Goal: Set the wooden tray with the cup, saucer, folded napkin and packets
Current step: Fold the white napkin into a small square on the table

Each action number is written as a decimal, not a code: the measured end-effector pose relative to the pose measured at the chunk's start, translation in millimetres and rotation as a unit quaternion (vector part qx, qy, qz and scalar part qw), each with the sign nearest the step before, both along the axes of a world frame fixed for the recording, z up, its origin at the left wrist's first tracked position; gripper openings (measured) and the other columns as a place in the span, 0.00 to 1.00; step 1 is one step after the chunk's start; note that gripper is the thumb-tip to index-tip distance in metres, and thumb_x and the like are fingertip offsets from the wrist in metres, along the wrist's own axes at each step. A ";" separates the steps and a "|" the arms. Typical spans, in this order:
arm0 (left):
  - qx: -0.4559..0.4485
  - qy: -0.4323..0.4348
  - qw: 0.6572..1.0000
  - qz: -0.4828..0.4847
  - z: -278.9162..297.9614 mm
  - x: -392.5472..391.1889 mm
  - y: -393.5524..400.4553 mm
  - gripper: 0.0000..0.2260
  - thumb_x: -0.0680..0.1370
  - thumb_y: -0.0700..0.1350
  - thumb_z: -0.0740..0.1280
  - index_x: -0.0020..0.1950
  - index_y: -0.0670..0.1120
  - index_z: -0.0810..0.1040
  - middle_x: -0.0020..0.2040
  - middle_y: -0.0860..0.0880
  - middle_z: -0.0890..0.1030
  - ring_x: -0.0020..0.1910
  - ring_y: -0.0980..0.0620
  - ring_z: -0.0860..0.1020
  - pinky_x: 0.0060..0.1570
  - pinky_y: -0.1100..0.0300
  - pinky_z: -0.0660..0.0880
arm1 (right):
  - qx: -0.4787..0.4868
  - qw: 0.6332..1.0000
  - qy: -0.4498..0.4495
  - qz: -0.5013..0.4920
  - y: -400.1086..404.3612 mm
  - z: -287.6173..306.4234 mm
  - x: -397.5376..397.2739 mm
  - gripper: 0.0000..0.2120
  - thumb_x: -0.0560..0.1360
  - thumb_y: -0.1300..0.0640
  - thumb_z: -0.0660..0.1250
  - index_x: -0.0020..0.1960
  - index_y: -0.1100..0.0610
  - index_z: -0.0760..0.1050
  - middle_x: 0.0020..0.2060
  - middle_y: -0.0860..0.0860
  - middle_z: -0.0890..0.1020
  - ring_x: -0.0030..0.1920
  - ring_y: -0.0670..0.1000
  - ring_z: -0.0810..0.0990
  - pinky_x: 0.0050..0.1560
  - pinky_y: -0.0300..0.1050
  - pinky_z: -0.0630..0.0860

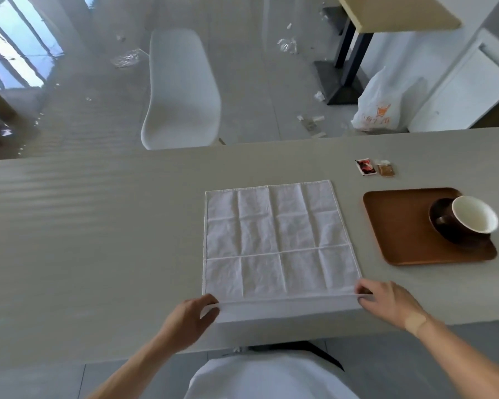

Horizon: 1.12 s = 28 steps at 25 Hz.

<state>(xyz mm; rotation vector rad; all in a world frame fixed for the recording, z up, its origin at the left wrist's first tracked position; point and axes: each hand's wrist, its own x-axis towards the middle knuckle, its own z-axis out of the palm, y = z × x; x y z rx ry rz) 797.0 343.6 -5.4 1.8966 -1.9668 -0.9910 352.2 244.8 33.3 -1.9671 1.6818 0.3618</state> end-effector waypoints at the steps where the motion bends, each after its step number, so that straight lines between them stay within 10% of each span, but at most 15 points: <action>1: 0.008 0.014 1.000 0.017 2.0 3.3 -5.8 0.03 0.79 0.52 0.66 0.46 0.56 0.77 0.31 0.59 0.78 0.30 0.59 0.76 0.35 0.61 0.72 | 0.017 1.000 -0.018 -0.018 -9.9 4.5 1.4 0.03 0.73 0.49 0.65 0.46 0.45 0.75 0.42 0.46 0.83 0.43 0.50 0.81 0.45 0.46 0.77; 18: 0.091 0.336 0.883 0.314 33.4 26.6 -167.3 0.09 0.74 0.53 0.69 0.48 0.48 0.79 0.39 0.51 0.80 0.38 0.52 0.76 0.36 0.59 0.72 | 0.048 0.945 -0.285 -0.153 -207.2 16.7 31.6 0.04 0.71 0.55 0.75 0.44 0.49 0.81 0.40 0.44 0.84 0.43 0.41 0.80 0.45 0.38 0.72; 28: 0.047 0.165 0.894 0.413 -11.1 23.0 -268.8 0.02 0.80 0.46 0.64 0.49 0.49 0.75 0.39 0.52 0.76 0.36 0.53 0.73 0.36 0.57 0.70 | -0.042 0.964 -0.208 -0.163 -291.8 -33.6 64.8 0.03 0.73 0.54 0.72 0.47 0.50 0.80 0.44 0.49 0.82 0.46 0.52 0.78 0.47 0.41 0.69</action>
